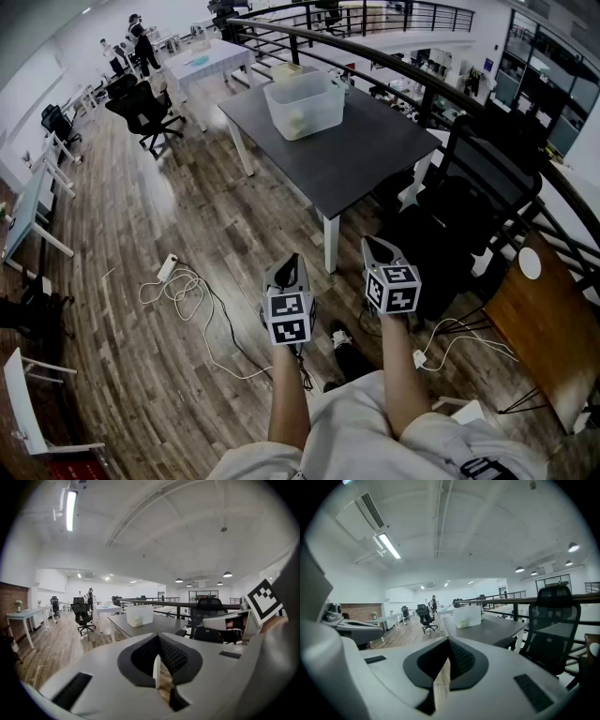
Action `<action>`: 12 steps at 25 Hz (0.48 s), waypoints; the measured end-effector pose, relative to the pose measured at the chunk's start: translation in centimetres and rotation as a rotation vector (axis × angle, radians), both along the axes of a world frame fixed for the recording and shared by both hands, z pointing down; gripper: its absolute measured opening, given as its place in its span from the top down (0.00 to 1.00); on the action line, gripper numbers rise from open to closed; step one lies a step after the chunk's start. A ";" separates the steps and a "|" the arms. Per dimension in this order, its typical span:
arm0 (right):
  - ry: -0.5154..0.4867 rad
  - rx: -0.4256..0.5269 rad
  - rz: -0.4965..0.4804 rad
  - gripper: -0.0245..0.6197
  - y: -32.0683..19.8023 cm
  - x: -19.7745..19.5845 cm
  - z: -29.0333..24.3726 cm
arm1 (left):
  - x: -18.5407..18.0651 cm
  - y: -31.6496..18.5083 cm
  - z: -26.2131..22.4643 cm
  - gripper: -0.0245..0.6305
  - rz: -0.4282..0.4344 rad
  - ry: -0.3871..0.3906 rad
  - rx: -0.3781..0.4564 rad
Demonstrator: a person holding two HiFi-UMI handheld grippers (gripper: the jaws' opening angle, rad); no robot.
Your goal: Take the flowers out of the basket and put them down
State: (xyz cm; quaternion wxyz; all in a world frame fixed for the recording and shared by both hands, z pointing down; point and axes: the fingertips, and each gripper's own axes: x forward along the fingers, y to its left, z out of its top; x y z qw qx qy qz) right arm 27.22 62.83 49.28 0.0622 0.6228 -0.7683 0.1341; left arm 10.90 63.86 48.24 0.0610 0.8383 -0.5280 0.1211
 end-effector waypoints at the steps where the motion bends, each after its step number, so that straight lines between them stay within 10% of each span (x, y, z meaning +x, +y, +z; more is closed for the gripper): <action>1: 0.000 -0.002 0.008 0.94 -0.7 0.0 -0.1 | -0.1 -0.8 -0.2 0.93 -0.001 -0.007 0.003; 12: -0.009 -0.004 -0.005 0.94 -11.1 -0.4 -0.2 | 1.0 -10.3 -1.1 0.93 0.044 -0.059 0.008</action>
